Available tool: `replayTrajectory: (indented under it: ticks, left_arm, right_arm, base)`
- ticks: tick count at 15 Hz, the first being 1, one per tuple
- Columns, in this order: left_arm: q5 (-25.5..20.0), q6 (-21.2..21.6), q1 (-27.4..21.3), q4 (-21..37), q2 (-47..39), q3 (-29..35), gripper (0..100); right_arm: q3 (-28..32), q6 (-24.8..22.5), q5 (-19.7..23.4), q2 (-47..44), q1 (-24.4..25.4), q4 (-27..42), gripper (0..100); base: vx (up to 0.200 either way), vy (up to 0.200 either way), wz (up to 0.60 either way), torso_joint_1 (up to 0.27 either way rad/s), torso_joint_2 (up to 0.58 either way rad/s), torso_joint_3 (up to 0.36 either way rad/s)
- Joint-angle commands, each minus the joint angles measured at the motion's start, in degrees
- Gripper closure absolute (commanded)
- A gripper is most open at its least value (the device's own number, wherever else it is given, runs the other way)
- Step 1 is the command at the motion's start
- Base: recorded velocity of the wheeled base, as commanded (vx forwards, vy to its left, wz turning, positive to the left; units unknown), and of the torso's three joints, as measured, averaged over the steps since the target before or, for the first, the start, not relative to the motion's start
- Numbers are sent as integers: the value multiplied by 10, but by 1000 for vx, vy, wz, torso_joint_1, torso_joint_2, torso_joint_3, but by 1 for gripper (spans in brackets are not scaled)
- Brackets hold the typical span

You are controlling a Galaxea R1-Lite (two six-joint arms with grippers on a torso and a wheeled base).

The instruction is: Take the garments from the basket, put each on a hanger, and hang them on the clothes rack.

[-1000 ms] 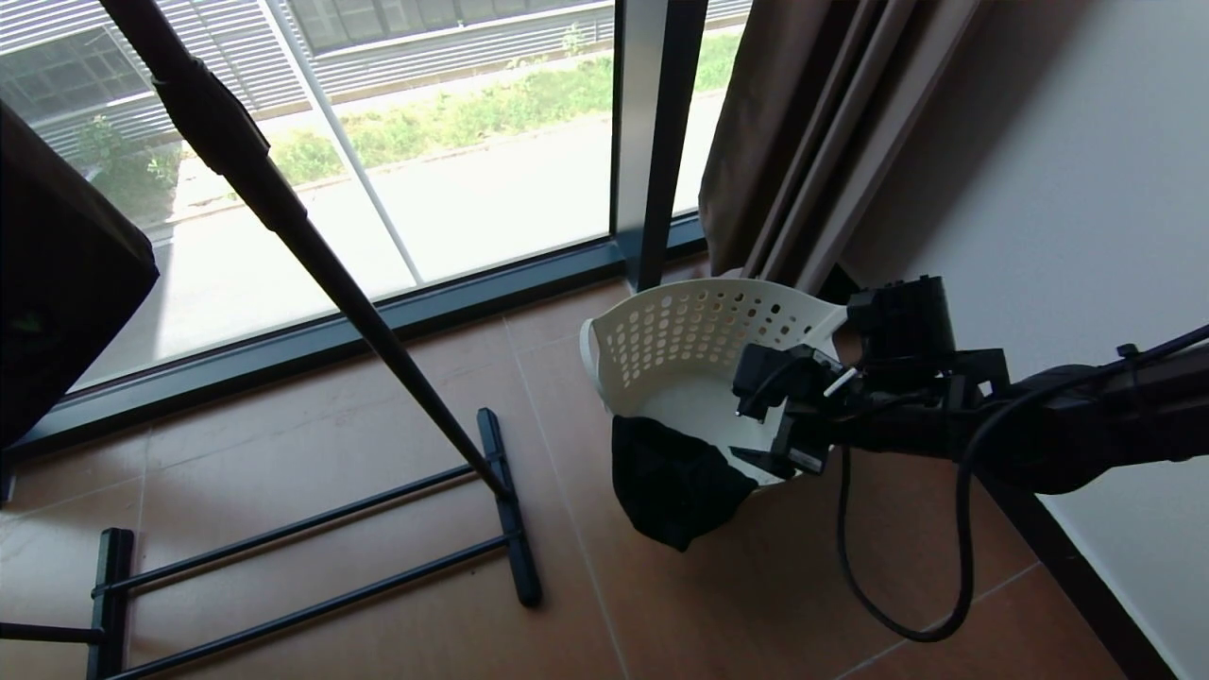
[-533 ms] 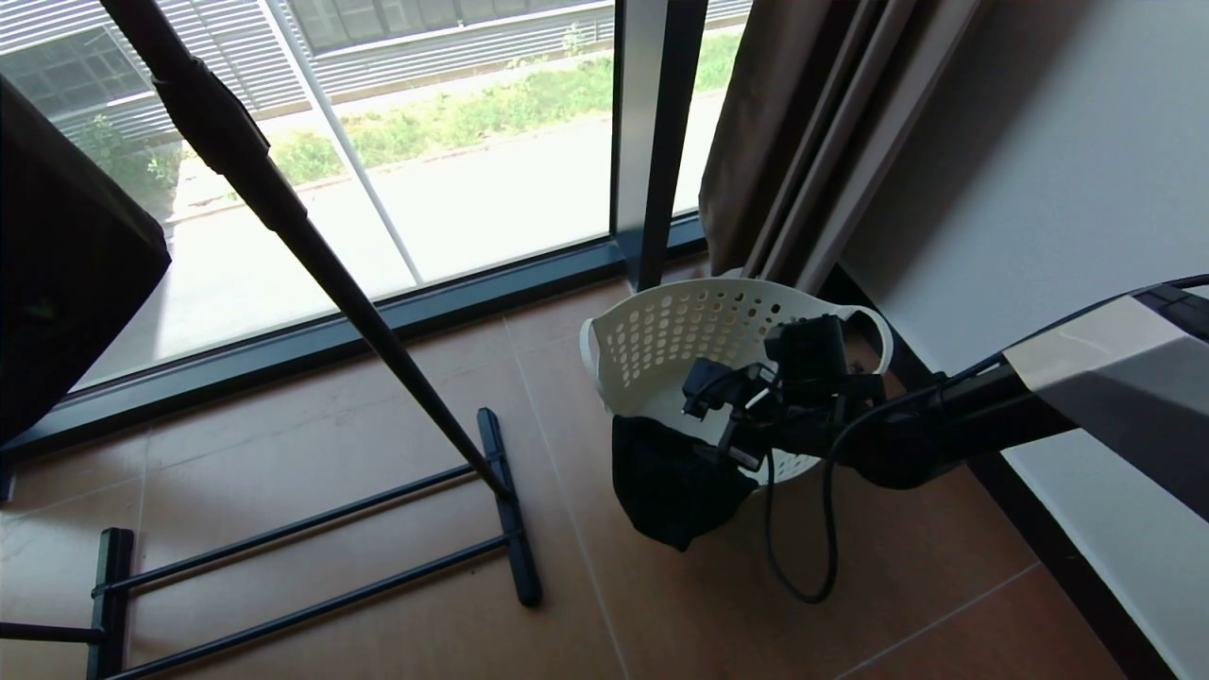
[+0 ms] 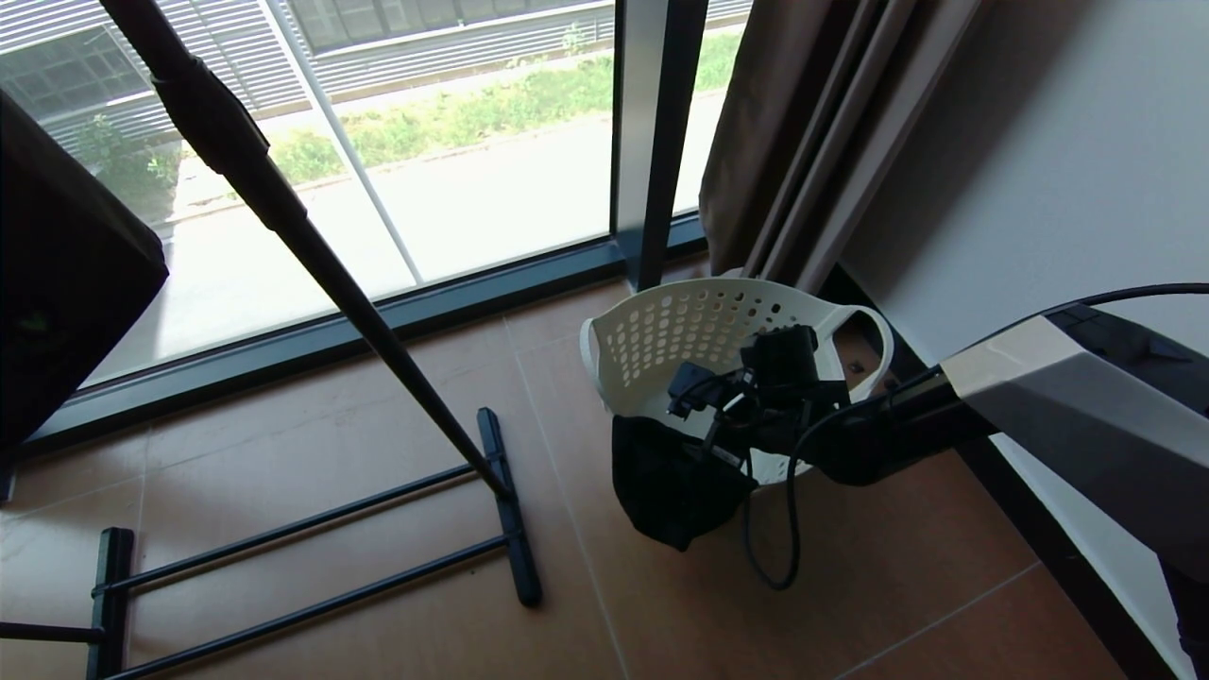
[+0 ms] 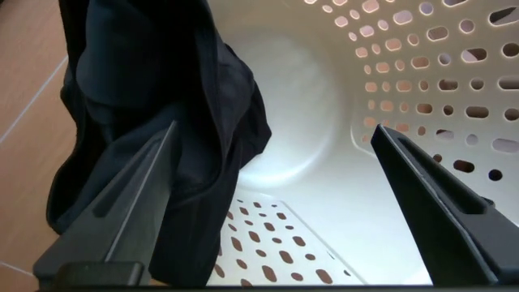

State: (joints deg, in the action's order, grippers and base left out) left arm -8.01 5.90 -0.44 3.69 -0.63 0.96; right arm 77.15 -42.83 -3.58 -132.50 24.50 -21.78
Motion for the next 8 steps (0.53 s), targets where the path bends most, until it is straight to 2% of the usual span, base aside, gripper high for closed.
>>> replayTrajectory:
  ticks: [1, 8]
  left_arm:
    - [0, 0, 0, 0, 0, 0, 0]
    - [0, 0, 0, 0, 0, 0, 0]
  right_arm:
    - [4, 0, -1, -7, 0, 0, 0]
    - [39, 20, -12, -34, 0, 1, 0]
  base:
    - [0, 0, 0, 0, 0, 0]
    - [0, 0, 0, 0, 0, 0]
